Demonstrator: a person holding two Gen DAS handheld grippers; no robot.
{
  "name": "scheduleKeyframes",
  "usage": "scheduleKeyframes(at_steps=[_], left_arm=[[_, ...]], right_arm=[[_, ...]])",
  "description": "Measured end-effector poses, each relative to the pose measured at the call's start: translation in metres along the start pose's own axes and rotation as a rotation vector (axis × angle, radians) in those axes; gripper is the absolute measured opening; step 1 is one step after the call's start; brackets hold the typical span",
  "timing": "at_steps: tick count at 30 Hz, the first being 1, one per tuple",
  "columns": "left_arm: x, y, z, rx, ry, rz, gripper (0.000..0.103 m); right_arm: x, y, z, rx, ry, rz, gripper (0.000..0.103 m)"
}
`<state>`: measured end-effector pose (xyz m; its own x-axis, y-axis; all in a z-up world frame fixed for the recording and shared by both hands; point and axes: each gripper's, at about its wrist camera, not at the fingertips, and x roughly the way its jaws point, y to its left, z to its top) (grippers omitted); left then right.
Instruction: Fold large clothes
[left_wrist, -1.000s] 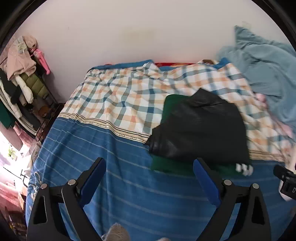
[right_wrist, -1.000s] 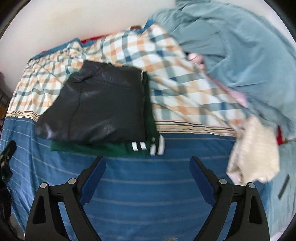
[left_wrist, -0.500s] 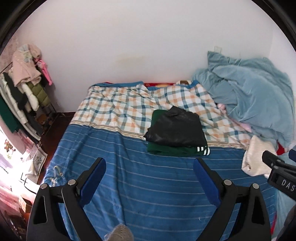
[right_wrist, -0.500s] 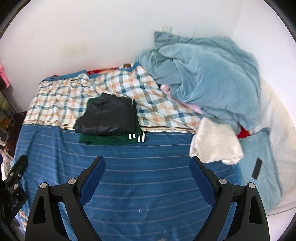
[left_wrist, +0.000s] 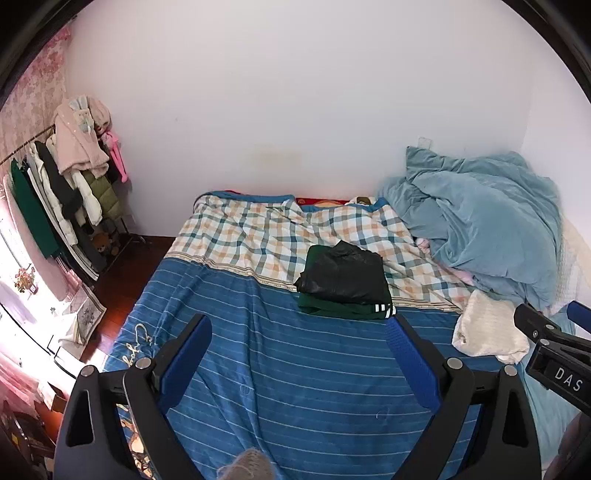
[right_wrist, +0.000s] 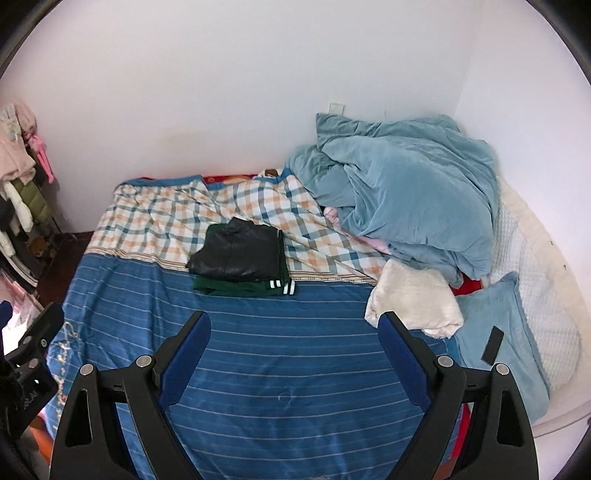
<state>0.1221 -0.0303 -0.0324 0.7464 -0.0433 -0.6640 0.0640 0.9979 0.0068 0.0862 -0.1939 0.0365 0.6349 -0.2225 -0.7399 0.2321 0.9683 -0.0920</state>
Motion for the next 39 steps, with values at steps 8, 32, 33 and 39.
scheduleKeyframes(at_steps=[8, 32, 33, 39], left_arm=[[-0.031, 0.002, -0.002, 0.008, -0.053, 0.010, 0.096], [-0.056, 0.001, -0.011, 0.009, -0.098, -0.003, 0.100], [-0.057, 0.001, -0.012, 0.010, -0.099, -0.004, 0.100], [-0.058, 0.002, -0.011, 0.011, -0.098, -0.013, 0.100]], right_arm=[[-0.044, -0.005, -0.008, -0.002, -0.051, 0.002, 0.093], [-0.061, -0.003, -0.012, -0.006, -0.078, 0.018, 0.099], [-0.061, -0.003, -0.012, -0.007, -0.079, 0.017, 0.099], [-0.061, -0.002, -0.013, -0.007, -0.081, 0.014, 0.099]])
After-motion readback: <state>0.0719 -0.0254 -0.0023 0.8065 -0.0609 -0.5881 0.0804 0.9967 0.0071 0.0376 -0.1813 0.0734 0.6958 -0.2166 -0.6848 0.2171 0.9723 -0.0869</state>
